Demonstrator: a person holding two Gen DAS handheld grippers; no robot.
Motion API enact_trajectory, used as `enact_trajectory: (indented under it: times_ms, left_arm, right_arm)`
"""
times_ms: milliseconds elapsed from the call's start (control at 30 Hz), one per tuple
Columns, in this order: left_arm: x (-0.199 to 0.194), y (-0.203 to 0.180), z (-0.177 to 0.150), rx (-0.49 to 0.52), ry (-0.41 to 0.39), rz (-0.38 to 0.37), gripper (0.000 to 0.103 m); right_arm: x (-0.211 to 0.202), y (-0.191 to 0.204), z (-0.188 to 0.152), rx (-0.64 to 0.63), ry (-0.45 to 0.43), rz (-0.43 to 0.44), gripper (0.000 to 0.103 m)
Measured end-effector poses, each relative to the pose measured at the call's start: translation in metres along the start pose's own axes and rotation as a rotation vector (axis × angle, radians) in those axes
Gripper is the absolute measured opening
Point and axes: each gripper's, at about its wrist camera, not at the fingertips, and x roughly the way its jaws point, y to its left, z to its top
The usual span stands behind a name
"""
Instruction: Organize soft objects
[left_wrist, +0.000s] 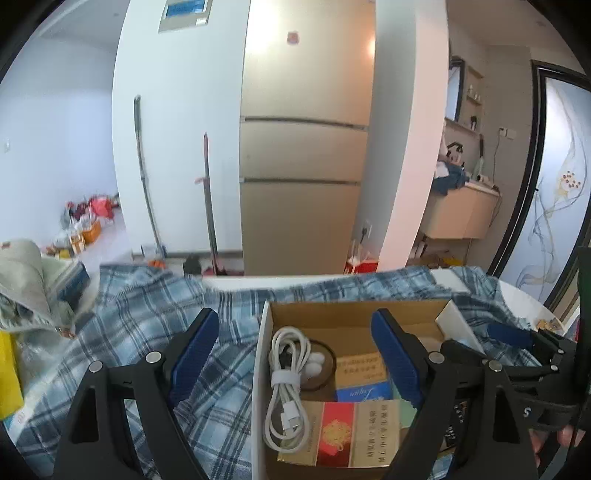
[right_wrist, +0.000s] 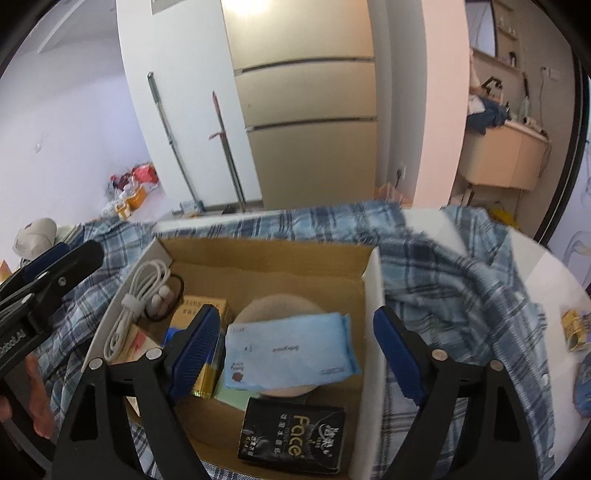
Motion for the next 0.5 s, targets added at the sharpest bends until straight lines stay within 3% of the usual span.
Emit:
enact_trajectory:
  times_ms: [200, 500]
  left_arm:
    - [-0.039, -0.012, 0.016, 0.049, -0.104, 0.010, 0.086]
    - [-0.121, -0.036, 0.020, 0.154, -0.243, 0.026, 0.086]
  right_arm:
    - [-0.038, -0.001, 0.018, -0.029, -0.131, -0.046, 0.090]
    - [-0.125, 0.000, 0.036, -0.048, -0.355, -0.036, 0.092]
